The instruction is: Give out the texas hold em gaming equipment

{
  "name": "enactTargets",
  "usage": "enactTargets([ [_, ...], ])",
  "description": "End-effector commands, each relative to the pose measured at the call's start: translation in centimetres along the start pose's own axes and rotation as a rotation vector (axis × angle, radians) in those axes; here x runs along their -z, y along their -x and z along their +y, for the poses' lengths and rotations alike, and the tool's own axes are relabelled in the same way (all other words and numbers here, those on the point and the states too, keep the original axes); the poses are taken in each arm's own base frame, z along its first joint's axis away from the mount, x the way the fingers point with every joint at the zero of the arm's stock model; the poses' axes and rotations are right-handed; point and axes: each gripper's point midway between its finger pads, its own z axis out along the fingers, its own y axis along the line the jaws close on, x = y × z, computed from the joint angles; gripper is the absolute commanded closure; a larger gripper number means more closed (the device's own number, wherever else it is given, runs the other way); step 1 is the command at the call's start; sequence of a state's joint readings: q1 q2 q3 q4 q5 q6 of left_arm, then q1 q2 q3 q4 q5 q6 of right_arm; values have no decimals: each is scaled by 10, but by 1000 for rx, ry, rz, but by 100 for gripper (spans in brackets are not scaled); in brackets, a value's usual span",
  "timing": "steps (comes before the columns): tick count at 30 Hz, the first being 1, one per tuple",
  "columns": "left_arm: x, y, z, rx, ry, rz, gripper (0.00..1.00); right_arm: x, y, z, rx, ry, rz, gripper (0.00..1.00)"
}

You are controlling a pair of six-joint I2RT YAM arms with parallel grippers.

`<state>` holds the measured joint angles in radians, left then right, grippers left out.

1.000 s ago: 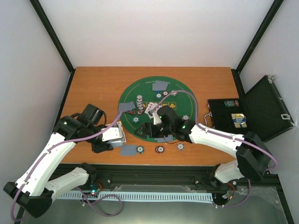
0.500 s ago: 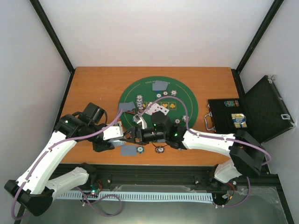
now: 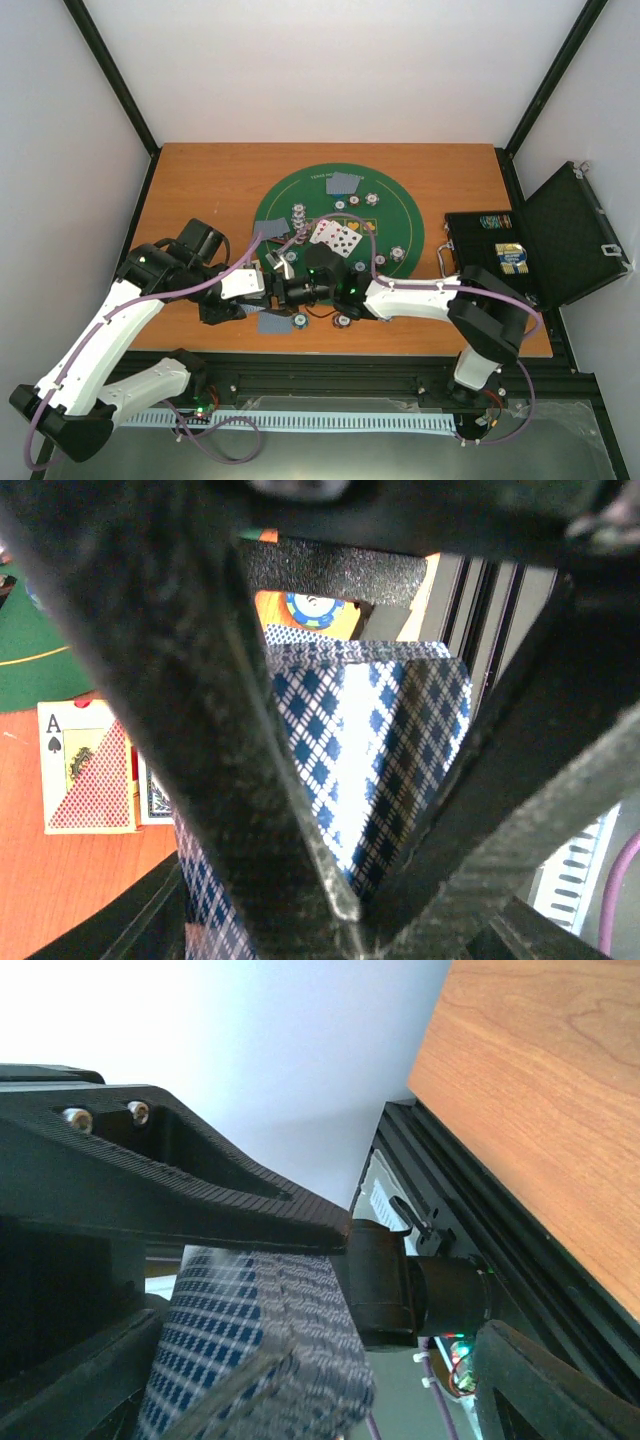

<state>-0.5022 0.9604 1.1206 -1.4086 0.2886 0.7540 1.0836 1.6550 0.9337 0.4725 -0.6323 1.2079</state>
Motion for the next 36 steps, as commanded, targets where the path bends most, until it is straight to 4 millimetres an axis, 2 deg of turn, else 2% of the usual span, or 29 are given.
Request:
enactTargets([
  [1, 11, 14, 4, -1, 24, -54, 48, -12, -2, 7, -12, 50, 18, 19],
  [5, 13, 12, 3, -6, 31, -51, 48, -9, -4, -10, -30, 4, 24, 27],
  [12, 16, 12, 1, -8, 30, -52, 48, 18, -2, -36, -52, -75, -18, 35],
  [19, 17, 13, 0, -4, 25, -58, 47, 23, 0, -34, -42, -90, -29, 46],
  [26, 17, 10, -4, 5, 14, -56, 46, 14, 2, -24, -26, -83, -14, 51],
  [33, 18, 9, -6, 6, 15, -58, 41, 13, 0, -25, -37, -86, -19, 94],
  [36, 14, 8, -7, 9, 3, -56, 34, 14, 0, -16, -29, -49, -24, 97],
])
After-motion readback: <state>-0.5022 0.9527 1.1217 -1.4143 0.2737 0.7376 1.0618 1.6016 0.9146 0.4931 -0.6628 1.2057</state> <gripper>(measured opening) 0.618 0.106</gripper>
